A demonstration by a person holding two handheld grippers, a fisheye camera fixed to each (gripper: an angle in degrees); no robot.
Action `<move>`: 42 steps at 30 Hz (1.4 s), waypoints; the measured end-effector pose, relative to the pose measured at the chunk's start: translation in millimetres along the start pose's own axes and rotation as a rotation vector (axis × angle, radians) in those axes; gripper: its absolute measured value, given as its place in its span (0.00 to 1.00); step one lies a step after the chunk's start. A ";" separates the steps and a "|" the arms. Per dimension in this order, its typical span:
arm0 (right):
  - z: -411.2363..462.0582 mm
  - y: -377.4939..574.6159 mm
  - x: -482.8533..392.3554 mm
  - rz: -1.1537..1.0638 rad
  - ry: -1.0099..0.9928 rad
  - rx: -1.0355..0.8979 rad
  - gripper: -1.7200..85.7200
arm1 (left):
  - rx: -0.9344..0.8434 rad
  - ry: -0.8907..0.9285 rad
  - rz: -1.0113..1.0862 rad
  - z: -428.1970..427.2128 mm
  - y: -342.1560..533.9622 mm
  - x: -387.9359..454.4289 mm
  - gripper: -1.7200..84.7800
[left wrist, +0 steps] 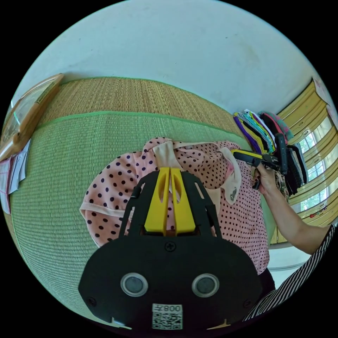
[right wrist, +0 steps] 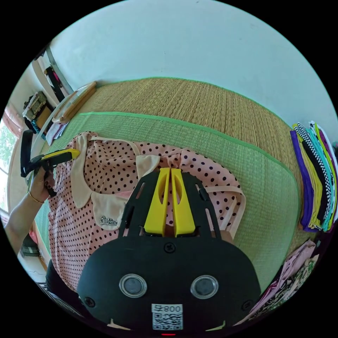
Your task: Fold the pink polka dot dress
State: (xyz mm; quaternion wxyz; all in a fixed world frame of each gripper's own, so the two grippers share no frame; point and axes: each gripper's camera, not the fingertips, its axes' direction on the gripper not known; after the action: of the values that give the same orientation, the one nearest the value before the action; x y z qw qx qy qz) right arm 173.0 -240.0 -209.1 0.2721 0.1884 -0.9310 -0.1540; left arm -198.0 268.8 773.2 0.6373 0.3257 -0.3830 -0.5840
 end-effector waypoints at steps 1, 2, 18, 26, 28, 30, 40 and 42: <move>-3.1 0.1 1.7 -0.003 -0.007 0.010 0.03 | 0.013 0.005 0.002 -2.2 -0.6 0.6 0.02; -6.0 0.6 2.4 -0.004 -0.008 0.021 0.03 | 0.039 0.017 0.007 -7.2 -1.8 2.0 0.02; -45.1 -43.5 1.3 -0.009 0.013 0.128 0.02 | 0.060 -0.023 0.007 4.2 -32.6 5.9 0.02; -32.2 -33.9 18.5 0.027 -0.009 0.140 0.02 | 0.085 -0.017 -0.028 9.8 -23.0 -2.9 0.02; -24.7 -31.0 25.4 0.031 0.000 0.113 0.02 | 0.057 -0.053 -0.028 14.1 -23.4 -4.3 0.02; -10.9 -28.6 32.0 0.054 0.014 0.074 0.02 | 0.028 -0.044 -0.046 19.5 -25.0 -7.7 0.02; -6.2 -16.3 55.7 0.077 0.117 0.000 0.02 | 0.016 -0.073 -0.040 19.9 -20.0 -8.2 0.02; -11.9 -16.7 57.6 0.095 0.114 -0.001 0.02 | 0.020 -0.067 -0.047 19.5 -15.8 -6.3 0.02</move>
State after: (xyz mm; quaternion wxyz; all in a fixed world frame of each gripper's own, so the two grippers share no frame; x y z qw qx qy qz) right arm 139.1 -282.0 -180.2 0.3316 0.1524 -0.9218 -0.1303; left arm -222.9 274.0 768.5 0.6070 0.3214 -0.4021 -0.6054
